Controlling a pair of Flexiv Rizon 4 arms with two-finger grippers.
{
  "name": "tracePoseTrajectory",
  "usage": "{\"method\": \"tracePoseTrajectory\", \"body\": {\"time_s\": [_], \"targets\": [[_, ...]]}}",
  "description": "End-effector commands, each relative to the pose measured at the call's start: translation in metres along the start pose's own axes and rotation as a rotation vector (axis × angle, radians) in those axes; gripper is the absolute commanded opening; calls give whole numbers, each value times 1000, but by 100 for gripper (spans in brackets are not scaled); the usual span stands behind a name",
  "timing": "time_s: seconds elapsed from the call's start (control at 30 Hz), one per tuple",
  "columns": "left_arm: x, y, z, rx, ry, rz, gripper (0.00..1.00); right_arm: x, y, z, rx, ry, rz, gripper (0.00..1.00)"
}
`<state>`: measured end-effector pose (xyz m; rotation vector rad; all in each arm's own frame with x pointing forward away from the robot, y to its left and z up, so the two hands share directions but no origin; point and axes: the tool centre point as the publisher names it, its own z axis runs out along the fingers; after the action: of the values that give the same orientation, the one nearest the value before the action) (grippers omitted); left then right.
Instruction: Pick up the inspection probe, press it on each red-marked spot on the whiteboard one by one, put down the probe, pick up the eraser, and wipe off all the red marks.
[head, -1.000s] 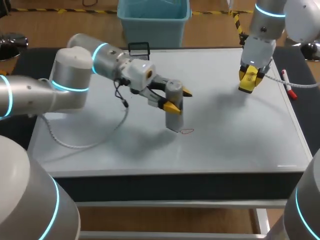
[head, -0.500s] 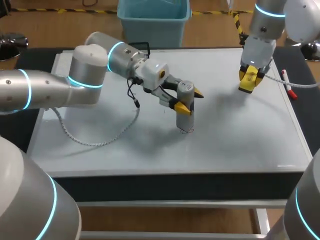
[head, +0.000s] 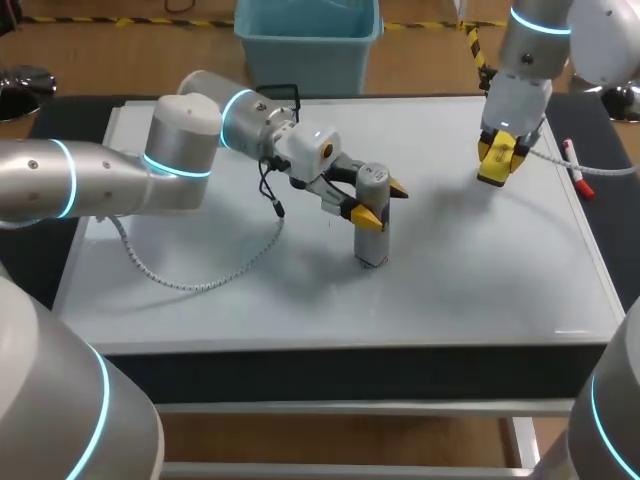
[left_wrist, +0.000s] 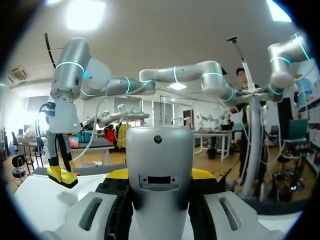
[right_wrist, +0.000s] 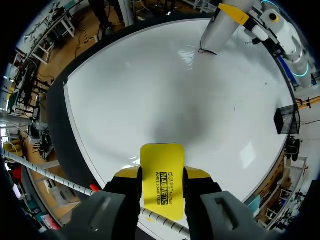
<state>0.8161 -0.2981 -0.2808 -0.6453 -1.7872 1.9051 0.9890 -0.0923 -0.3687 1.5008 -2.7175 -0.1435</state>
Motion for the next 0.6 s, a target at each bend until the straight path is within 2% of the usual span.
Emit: {"method": "tracePoseTrajectory", "body": {"time_s": [0.03,0.6], "targets": [[-3,3,-2,9,8,-3,0,0,-1,0,2,3,-2,0],[-8,9,-3,12,6,-32,0,0,-1,0,2,3,-2,0]]}}
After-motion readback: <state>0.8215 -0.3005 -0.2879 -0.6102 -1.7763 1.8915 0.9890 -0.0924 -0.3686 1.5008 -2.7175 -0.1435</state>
